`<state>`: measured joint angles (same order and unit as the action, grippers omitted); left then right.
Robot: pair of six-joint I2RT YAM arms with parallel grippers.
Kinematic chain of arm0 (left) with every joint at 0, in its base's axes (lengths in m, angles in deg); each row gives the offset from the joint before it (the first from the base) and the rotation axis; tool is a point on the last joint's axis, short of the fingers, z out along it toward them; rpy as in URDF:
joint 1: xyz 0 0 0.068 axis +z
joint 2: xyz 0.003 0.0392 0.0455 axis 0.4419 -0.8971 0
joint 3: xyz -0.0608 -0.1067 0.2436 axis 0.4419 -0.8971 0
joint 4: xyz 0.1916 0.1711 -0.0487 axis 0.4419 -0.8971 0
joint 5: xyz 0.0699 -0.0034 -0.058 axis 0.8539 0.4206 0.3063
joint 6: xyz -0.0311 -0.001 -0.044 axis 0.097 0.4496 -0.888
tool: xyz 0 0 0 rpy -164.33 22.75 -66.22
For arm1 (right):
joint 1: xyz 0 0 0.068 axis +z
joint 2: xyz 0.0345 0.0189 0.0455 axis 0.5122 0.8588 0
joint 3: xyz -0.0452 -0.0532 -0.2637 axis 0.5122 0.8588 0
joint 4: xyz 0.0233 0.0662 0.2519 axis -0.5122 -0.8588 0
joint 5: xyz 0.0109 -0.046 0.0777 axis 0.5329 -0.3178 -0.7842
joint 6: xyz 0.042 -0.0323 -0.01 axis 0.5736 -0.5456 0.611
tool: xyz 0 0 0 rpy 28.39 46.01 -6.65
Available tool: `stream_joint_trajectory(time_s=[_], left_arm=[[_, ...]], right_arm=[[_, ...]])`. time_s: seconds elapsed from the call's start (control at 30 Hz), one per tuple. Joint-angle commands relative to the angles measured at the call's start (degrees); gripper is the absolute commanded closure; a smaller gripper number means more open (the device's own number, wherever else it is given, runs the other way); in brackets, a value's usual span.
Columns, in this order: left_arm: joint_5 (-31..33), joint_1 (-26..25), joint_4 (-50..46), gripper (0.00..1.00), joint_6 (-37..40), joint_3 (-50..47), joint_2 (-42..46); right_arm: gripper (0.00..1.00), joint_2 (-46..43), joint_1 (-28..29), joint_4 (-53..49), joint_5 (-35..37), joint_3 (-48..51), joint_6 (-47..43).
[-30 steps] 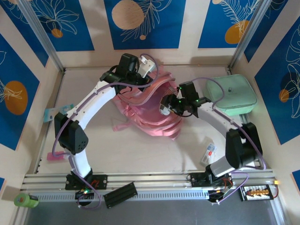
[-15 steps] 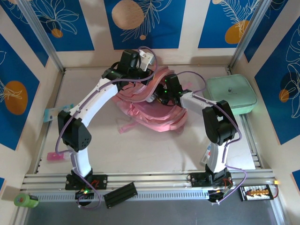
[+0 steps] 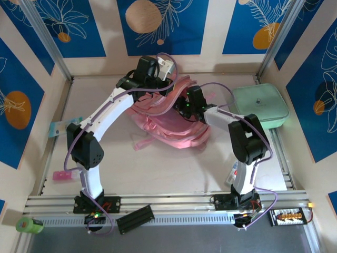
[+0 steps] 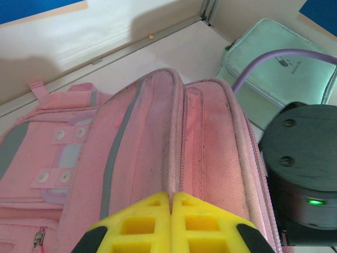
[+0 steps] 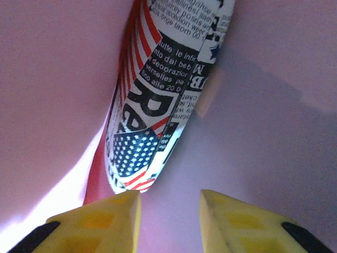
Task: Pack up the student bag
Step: Place the loose stationery in the student bag, then close the student bag at the center of the table.
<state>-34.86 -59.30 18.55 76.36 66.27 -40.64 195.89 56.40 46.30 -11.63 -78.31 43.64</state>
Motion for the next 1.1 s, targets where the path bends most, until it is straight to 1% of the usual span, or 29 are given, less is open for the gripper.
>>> stream_joint_trajectory(time_s=[0.0, 0.1, 0.23, 0.3, 0.4, 0.5, 0.6, 0.7, 0.8, 0.83, 0.87, 0.97, 1.03, 1.07], left_arm=[[-1.4, -0.1, 5.7, 1.00, -0.9, 1.8, 1.0], [-1.5, -0.1, 5.6, 1.00, -1.0, 1.3, 1.4], [-1.6, -0.1, 5.1, 1.00, -1.2, 1.2, 1.5], [-1.6, -0.1, 5.1, 1.00, -1.2, 0.8, 1.5], [-1.8, -0.1, 5.6, 1.00, -1.2, -0.4, 1.5], [-2.6, -0.1, 7.8, 1.00, -1.9, -3.0, 1.6], [-5.5, -0.1, 9.3, 1.00, -3.2, -4.7, 0.7], [-10.0, -0.3, 10.5, 1.00, -4.6, -5.8, -1.0], [-12.9, -0.7, 10.7, 1.00, -6.2, -5.8, -3.5], [-13.6, -0.8, 10.7, 0.98, -6.7, -5.9, -4.0], [-13.6, -0.7, 10.5, 0.90, -7.3, -6.1, -4.3], [-11.1, -0.3, 10.5, 0.59, -9.5, -8.2, -3.6], [-8.8, 0.5, 10.4, 0.47, -11.4, -10.2, -2.2], [-7.8, 1.2, 10.3, 0.44, -12.7, -11.6, -1.4]], right_arm=[[0.74, 4.1, 1.1, 1.9, 0.8, -4.3, 1.4], [0.79, 8.1, 1.1, 4.2, 0.8, -7.0, 3.8], [0.81, 11.7, 1.3, 9.8, 0.8, -8.1, 5.0], [0.82, 11.1, 1.4, 11.0, 2.3, -6.7, 4.8], [0.81, 7.4, 1.2, 11.2, 2.9, -2.4, 3.6], [0.78, 0.2, 0.6, 11.1, 3.3, 5.5, 3.1], [0.74, -9.3, 0.1, 9.8, 5.2, 15.0, 2.7], [0.69, -19.9, -0.7, 4.9, 9.0, 22.7, 2.2], [0.63, -30.1, -2.5, -2.9, 14.1, 27.8, 4.6], [0.61, -33.3, -2.9, -6.1, 16.4, 28.7, 5.4], [0.59, -36.1, -3.1, -9.2, 18.8, 29.2, 6.1], [0.47, -43.8, -3.2, -20.0, 28.0, 28.5, 7.5], [0.40, -46.4, -3.3, -22.4, 29.9, 27.4, 5.2], [0.37, -47.0, -3.2, -23.1, 30.1, 26.6, 4.0]])
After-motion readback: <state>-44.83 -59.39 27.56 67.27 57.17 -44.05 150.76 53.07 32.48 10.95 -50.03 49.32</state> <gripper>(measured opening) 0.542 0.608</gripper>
